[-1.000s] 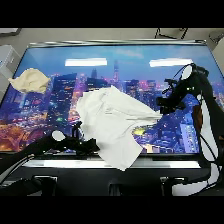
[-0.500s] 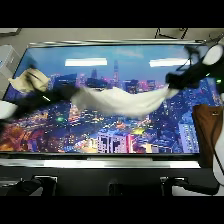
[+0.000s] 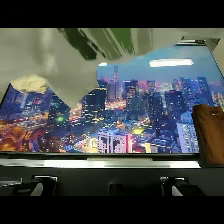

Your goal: Fold the clothes and pants, and hang the long-sleeved shirts on hangers.

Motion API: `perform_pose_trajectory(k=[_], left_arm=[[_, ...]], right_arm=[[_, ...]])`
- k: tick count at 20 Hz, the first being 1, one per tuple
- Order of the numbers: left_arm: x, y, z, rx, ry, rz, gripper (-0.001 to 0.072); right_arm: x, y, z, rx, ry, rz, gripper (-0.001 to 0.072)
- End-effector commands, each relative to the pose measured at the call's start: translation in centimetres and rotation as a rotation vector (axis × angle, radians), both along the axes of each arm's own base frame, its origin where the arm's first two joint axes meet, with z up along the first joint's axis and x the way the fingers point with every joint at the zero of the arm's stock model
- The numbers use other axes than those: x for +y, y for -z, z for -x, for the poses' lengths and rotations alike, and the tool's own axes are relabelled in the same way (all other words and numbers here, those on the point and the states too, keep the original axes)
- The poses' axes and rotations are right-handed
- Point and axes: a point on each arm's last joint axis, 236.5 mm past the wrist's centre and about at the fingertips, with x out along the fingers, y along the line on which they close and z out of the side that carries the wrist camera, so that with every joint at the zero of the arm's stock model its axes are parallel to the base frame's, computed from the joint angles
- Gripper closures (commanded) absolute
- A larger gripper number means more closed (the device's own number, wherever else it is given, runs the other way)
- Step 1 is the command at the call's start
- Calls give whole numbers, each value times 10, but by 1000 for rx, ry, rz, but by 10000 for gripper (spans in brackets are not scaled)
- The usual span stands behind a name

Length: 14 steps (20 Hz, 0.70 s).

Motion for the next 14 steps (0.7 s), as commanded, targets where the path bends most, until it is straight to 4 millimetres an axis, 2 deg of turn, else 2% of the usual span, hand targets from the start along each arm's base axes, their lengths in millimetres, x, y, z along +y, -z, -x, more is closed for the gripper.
perform_pose_trajectory(k=[1,3,4,5,6,7,8,10,11,12,13,14], left_arm=[[0,-12,23,-46,-23,-15,680],[-2,0,8,1,-16,-28,680],[-2,15,-8,58,-16,-53,680],[-5,43,-30,152,-6,-87,680],[-7,77,-55,266,15,-116,680],[-8,123,-85,406,45,-131,680],[-7,169,-113,537,69,-127,680],[1,272,-166,760,81,-94,680],[7,326,-190,854,64,-67,680],[16,373,-211,933,31,-21,679],[24,418,-229,1008,-5,20,679],[31,454,-243,1071,-34,47,679]], right_arm=[[1,-13,61,-28,10,-21,668],[1,0,75,28,11,-21,668],[1,21,79,122,17,-29,668],[0,58,82,284,20,-31,669],[-1,103,85,484,24,-31,669],[4,137,75,592,14,-55,669],[12,180,66,716,-11,-81,669],[20,278,49,934,-25,-122,669],[22,327,32,971,-16,-150,668],[25,367,14,980,-1,-187,668],[27,399,-6,981,33,-237,668],[30,425,-32,967,69,-303,668]])
